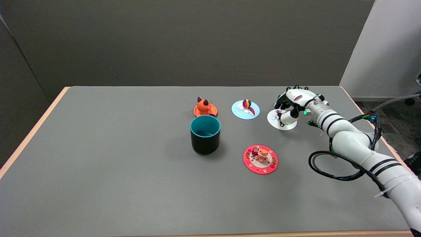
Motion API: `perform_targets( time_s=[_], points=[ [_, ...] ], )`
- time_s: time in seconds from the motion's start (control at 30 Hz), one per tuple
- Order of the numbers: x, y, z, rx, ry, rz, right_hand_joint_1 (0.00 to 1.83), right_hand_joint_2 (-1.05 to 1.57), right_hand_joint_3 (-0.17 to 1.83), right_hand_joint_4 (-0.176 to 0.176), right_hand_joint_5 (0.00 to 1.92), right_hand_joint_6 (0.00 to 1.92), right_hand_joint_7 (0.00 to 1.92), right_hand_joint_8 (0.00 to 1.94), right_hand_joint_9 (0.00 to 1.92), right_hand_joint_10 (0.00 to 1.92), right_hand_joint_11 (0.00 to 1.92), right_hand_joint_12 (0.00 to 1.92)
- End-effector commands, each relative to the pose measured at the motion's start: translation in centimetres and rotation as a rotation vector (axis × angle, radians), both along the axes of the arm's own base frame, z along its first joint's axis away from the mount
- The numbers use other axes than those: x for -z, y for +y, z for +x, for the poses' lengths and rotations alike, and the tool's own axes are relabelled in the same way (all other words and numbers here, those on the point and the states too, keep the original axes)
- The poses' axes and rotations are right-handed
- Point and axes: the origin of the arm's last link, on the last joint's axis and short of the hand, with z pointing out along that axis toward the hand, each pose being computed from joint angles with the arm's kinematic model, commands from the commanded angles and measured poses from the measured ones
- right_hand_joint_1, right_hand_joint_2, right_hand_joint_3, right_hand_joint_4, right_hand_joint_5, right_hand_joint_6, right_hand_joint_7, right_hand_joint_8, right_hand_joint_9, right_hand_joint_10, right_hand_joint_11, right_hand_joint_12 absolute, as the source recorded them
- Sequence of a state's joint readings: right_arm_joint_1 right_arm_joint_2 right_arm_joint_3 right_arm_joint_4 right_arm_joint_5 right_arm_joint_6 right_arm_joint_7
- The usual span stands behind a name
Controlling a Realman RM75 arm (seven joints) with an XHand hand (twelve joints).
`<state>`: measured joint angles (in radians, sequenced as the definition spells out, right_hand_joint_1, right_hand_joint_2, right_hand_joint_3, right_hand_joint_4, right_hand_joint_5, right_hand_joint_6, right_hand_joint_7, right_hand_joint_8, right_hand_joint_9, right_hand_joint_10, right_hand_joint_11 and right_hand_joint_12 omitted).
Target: Pick up the white cup lid.
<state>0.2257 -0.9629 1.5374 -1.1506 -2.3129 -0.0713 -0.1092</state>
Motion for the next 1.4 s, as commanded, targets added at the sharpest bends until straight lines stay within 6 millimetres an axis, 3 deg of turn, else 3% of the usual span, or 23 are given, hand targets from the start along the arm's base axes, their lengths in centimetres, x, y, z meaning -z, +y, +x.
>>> perform_targets(
  time_s=[0.03,0.13,0.27,0.73,1.1,1.23,1.37,1.4],
  points=[
    [-0.1,0.5,-0.2,-0.002,-0.010,-0.008,0.92,0.66,0.87,0.015,0.83,0.37,0.90,0.39,0.78,0.36,0.22,0.15],
    [-0.2,0.5,-0.2,-0.002,-0.011,-0.010,0.86,0.66,0.94,-0.002,0.81,0.37,0.89,0.38,0.77,0.38,0.21,0.16],
    [-0.3,0.5,-0.1,-0.003,-0.011,-0.014,0.92,0.65,0.88,0.021,0.82,0.34,0.90,0.33,0.78,0.35,0.21,0.15],
    [-1.2,1.1,-0.1,-0.003,-0.006,-0.034,0.95,0.64,0.89,0.018,0.80,0.31,0.90,0.32,0.79,0.35,0.21,0.16],
    [-1.2,1.6,-0.4,0.001,-0.012,-0.037,0.96,0.65,0.88,0.024,0.81,0.33,0.90,0.37,0.78,0.35,0.22,0.15],
    [-1.1,1.6,-0.5,0.004,-0.010,-0.033,0.97,0.66,0.86,0.033,0.82,0.36,0.86,0.49,0.79,0.35,0.23,0.15],
    [-1.1,1.6,-0.5,0.005,-0.012,-0.034,0.94,0.69,0.87,0.032,0.78,0.50,0.71,0.82,0.76,0.46,0.25,0.15],
    [-1.1,1.6,-0.6,0.004,-0.013,-0.034,0.94,0.95,0.50,0.076,0.76,1.01,0.68,0.88,0.74,0.53,0.23,0.19]
  ],
)
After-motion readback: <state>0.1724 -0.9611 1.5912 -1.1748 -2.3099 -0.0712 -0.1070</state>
